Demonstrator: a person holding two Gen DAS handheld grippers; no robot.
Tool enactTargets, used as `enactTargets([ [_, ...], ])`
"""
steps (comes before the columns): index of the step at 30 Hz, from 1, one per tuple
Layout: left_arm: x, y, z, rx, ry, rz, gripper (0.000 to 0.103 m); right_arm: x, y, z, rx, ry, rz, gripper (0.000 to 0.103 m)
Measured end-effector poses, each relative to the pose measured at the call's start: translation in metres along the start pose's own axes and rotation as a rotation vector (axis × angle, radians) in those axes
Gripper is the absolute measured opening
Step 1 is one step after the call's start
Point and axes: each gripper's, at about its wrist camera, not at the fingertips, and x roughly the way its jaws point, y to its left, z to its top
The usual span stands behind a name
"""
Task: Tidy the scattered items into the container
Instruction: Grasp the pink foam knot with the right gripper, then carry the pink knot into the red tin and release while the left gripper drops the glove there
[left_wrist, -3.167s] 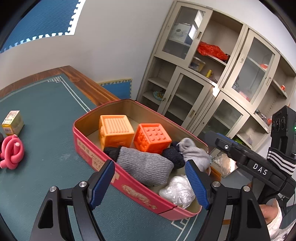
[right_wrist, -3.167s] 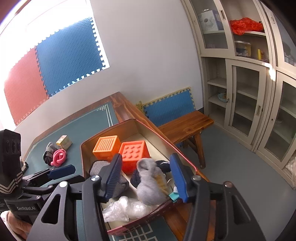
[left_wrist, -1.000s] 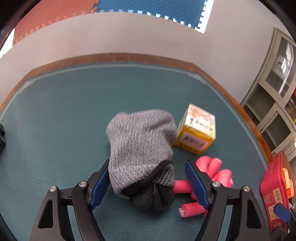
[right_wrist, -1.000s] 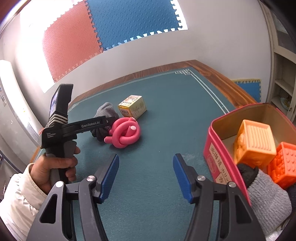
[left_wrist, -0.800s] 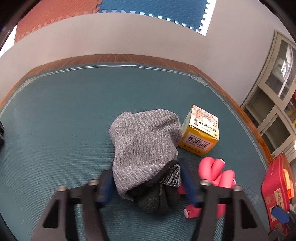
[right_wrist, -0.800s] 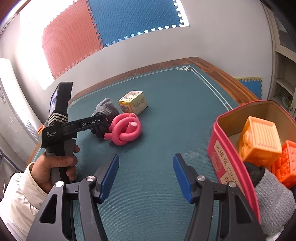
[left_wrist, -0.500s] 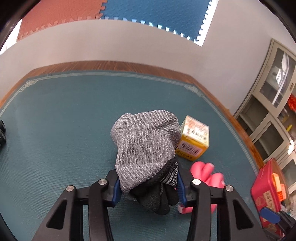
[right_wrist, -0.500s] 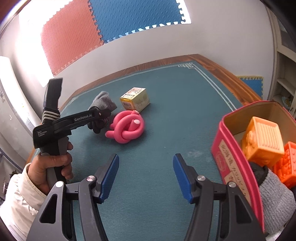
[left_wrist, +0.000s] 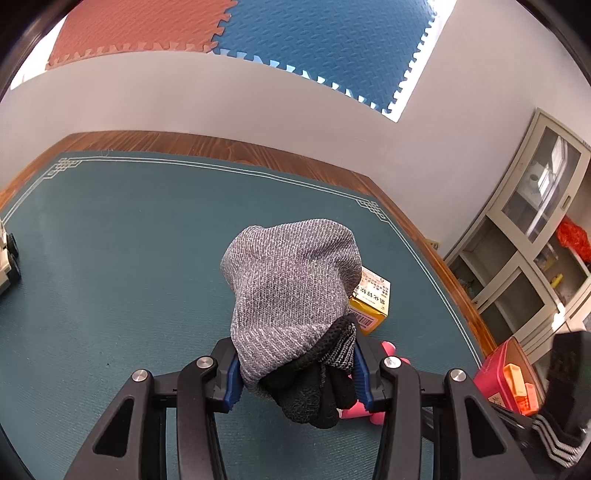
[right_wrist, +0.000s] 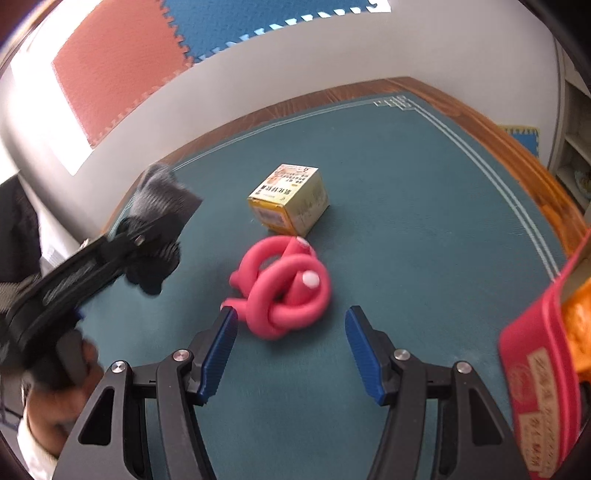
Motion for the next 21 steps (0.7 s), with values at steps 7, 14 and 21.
enactTargets([
  [7,-0.001,0.006,0.001,-0.017,0.003,-0.012,0.049,0.023,0.001,0.003,0.021,0.026,0.004,0.064],
  [14,0.001,0.004,-0.001,-0.011,0.013,-0.01,0.049,0.004,0.009,-0.009,-0.032,-0.018,0.005,0.058],
  [21,0.002,-0.003,-0.003,0.011,0.017,-0.018,0.049,-0.04,0.005,-0.02,-0.022,-0.106,-0.001,0.058],
])
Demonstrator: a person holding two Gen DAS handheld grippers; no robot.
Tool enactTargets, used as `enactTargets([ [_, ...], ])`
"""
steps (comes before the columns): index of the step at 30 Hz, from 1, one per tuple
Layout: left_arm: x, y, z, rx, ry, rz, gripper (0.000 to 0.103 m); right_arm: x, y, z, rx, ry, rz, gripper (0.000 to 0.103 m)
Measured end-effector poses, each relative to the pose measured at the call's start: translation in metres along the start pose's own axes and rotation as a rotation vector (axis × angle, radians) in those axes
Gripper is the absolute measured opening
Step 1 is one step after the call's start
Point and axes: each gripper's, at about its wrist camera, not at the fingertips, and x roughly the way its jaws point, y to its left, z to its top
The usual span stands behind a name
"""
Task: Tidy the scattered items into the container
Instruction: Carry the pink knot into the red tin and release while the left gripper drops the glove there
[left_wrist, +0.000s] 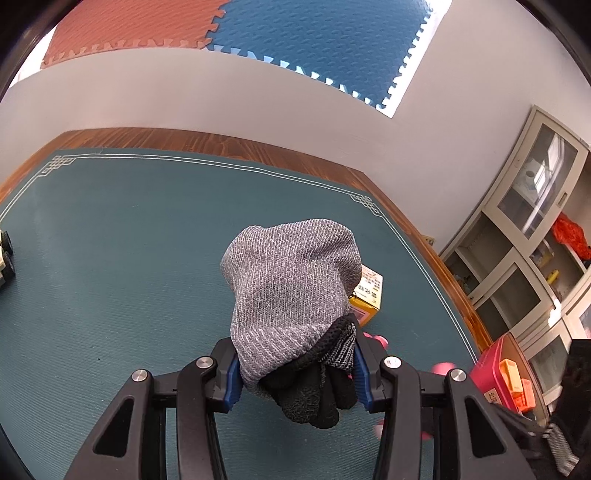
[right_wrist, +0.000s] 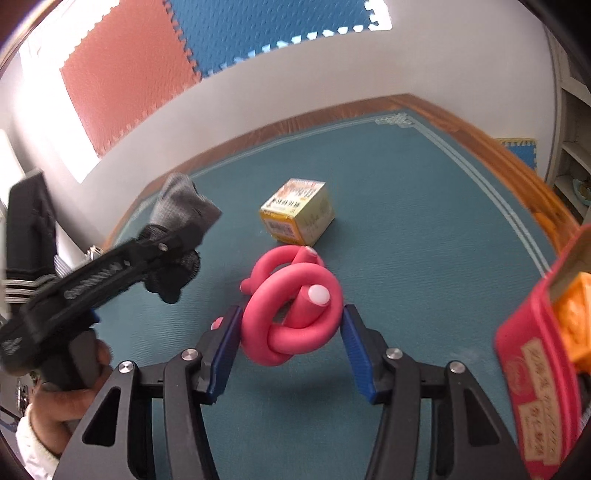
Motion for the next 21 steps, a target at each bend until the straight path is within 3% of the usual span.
enactTargets([
  [9,-0.005,-0.03,-0.01,0.077,0.009,-0.045,0.049,-0.077,-0.038,-0.003,0.074,-0.147,-0.088,0.058],
  [21,-0.019,-0.094,-0.037,0.21,0.039,-0.148,0.049,-0.183,-0.116,-0.034,0.163,-0.281,-0.332,0.058],
])
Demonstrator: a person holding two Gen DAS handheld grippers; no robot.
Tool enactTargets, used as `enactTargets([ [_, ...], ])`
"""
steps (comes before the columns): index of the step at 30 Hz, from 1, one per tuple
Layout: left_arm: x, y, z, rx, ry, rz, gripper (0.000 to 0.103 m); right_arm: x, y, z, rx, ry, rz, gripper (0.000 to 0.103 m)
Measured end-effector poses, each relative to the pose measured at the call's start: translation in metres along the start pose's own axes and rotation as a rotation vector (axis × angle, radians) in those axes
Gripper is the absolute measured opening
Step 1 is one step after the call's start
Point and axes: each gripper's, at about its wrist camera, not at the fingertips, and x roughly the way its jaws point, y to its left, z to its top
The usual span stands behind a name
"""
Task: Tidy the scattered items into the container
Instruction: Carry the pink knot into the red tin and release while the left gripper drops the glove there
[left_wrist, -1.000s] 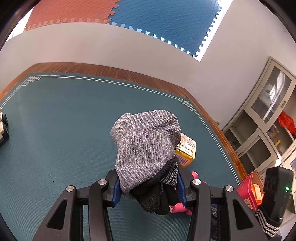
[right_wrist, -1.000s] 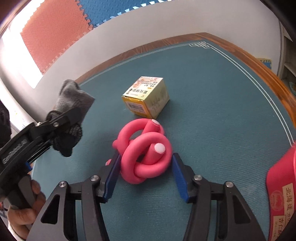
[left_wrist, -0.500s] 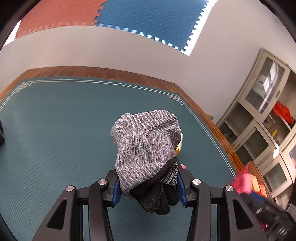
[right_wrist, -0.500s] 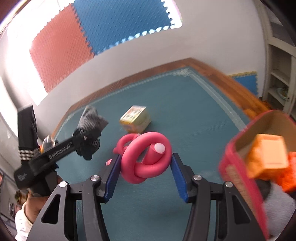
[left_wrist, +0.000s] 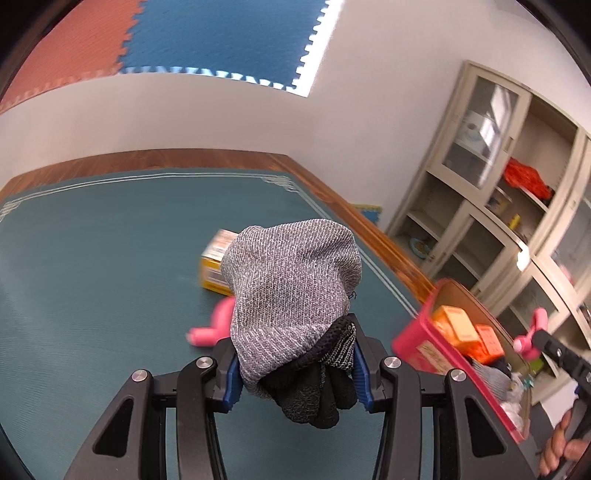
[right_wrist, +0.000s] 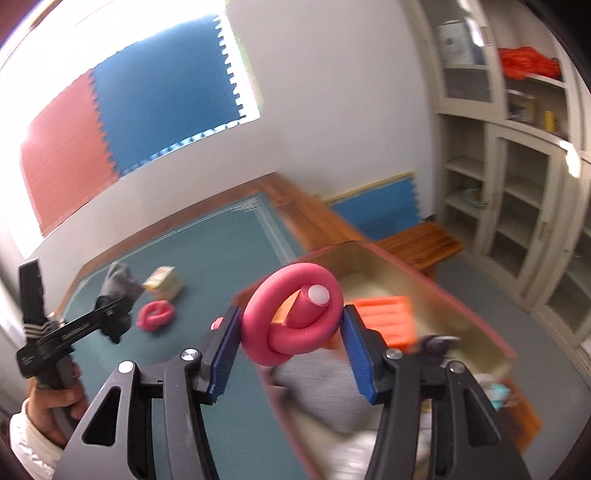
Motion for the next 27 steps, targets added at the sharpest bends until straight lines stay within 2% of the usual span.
enactTargets([
  [6,0.004,-0.05,-0.01,0.066,0.04,-0.078,0.049,-0.007,-0.036,0.001,0.058,-0.008,-0.033,0.058],
  [15,0.016,-0.113,-0.011,0.134,0.064,-0.143,0.049,-0.004,-0.057,0.001,0.083,-0.013,0.018,0.058],
  [21,0.03,-0.142,-0.009,0.159,0.084,-0.17,0.049,-0.002,-0.073,0.004,0.094,-0.016,0.036,0.058],
  [27,0.037,-0.152,-0.01,0.158,0.094,-0.178,0.049,0.024,-0.066,0.033,0.045,-0.001,0.076,0.059],
])
